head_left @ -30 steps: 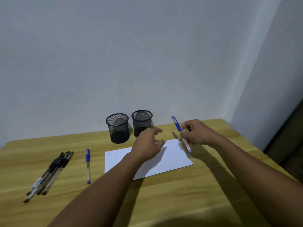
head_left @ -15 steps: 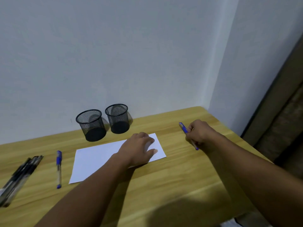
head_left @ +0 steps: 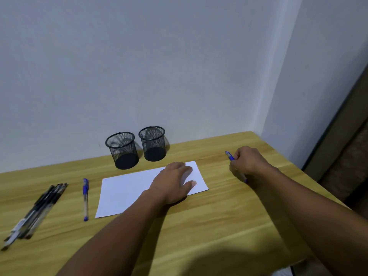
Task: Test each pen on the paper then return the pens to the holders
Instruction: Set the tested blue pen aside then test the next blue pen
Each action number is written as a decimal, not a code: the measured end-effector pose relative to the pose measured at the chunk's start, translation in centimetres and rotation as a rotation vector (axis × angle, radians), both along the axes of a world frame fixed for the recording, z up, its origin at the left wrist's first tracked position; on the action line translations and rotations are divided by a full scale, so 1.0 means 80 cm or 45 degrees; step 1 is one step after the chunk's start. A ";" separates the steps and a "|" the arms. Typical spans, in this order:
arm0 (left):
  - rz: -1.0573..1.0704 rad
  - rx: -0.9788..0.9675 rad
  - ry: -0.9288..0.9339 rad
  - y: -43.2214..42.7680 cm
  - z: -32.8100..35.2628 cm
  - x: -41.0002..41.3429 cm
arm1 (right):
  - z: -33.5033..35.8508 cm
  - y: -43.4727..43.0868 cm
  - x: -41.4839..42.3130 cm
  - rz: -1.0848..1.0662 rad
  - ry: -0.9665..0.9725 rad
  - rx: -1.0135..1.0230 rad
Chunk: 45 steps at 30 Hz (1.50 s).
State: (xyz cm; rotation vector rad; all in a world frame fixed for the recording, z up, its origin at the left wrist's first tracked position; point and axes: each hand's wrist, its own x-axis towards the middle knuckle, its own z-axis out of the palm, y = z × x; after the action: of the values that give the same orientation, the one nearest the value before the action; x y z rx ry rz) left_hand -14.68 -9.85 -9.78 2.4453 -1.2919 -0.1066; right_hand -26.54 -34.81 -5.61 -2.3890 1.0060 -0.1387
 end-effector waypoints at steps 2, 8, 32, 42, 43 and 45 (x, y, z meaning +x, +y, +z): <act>0.031 -0.034 -0.016 0.013 0.007 0.001 | 0.006 0.012 0.012 0.018 -0.096 -0.094; 0.250 -0.160 -0.115 0.107 0.028 0.032 | 0.038 0.128 0.097 0.349 -0.344 -0.008; 0.623 -0.246 -0.107 0.311 0.037 0.094 | 0.068 0.394 0.195 0.719 -0.184 0.204; 0.625 -0.682 0.046 0.255 0.034 0.082 | 0.063 0.345 0.188 0.517 -0.524 1.068; 0.592 -0.653 0.014 0.252 0.033 0.077 | 0.057 0.345 0.187 0.552 -0.505 1.047; 0.522 -0.570 -0.062 0.249 0.031 0.070 | 0.052 0.341 0.186 0.632 -0.466 1.012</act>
State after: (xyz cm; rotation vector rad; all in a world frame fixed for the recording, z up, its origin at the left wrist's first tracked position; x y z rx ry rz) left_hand -9.10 10.10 -7.29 2.2648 -0.7070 0.3167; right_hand -11.69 -7.56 -1.49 -1.7113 0.2009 0.0127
